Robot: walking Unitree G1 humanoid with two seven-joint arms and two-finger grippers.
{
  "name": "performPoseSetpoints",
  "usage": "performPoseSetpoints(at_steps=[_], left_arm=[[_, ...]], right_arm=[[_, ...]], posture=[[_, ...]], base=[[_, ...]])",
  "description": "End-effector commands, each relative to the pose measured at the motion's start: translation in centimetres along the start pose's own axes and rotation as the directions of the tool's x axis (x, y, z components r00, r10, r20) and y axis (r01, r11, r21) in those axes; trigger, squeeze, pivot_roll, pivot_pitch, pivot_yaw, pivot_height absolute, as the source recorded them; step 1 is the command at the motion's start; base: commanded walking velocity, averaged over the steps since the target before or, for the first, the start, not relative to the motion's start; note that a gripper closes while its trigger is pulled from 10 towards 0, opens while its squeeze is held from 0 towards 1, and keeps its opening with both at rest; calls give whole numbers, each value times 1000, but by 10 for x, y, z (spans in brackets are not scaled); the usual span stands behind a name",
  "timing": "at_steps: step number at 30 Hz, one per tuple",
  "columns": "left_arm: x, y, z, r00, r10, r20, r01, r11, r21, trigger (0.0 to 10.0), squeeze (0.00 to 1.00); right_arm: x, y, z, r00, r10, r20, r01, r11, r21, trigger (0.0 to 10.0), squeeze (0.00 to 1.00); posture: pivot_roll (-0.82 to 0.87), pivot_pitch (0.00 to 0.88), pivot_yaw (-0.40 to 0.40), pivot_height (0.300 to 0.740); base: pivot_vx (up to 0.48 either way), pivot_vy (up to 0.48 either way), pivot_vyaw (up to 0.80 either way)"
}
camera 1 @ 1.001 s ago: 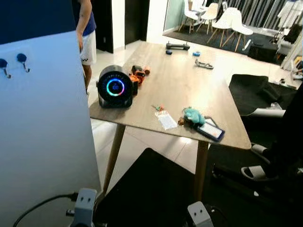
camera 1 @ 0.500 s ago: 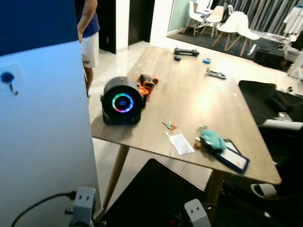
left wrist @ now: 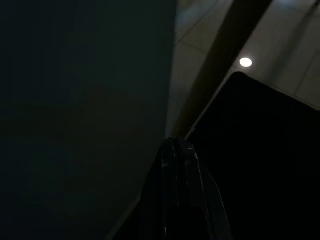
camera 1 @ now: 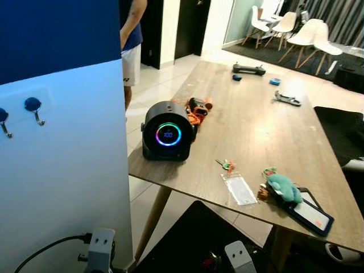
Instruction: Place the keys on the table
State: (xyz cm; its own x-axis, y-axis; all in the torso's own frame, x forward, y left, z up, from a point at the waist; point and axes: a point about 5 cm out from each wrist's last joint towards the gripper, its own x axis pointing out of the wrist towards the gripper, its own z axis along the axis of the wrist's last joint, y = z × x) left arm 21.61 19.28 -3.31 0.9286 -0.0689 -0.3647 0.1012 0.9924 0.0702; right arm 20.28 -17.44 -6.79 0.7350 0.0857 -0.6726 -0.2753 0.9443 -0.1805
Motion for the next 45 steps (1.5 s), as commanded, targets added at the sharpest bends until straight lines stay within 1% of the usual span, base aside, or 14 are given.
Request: performPoseSetpoints(at_steps=[1,13,17,19,20,30,32,45], left_arm=[[-1,-2,-2,1000,-15,-9,15,1000,11,10000,0],[0,-3,-3,999,-21,-28,21,1000,6,10000,0],[1,-4,-3,999,-26,-33,27,1000,16,10000,0],[1,-4,-4,999,-27,-33,28,999,18,10000,0],[1,-4,-4,999,-27,-33,28,999,18,10000,0],[1,-4,-3,999,-27,-33,28,999,21,10000,0],[1,-4,-3,999,-26,-33,27,999,19,10000,0],[0,-4,-4,999,-23,-27,24,999,22,10000,0]], right_arm=[[-2,-3,-6,1000,-18,-17,18,1000,15,10000,0],[-4,-4,-10,999,-26,-18,27,999,30,10000,0],[-5,-4,-11,999,-25,-31,26,999,33,10000,0],[-5,-4,-12,999,-24,-34,25,999,48,10000,0],[-5,-4,-12,999,-24,-35,26,998,60,10000,0],[-5,-5,-12,999,-22,-36,24,998,62,10000,0],[-5,-4,-11,999,-21,-24,22,999,39,10000,0],[-5,-3,-11,999,-21,-26,22,999,39,10000,0]], posture=[[113,39,-61,740],[108,30,-59,740],[109,27,-59,740],[109,26,-59,740],[109,26,-59,740],[107,27,-58,740],[108,31,-58,740],[107,35,-60,740]], base=[[0,0,0],[0,0,0],[0,0,0],[0,0,0],[0,0,-475],[0,0,-768],[0,0,0],[0,0,0]])
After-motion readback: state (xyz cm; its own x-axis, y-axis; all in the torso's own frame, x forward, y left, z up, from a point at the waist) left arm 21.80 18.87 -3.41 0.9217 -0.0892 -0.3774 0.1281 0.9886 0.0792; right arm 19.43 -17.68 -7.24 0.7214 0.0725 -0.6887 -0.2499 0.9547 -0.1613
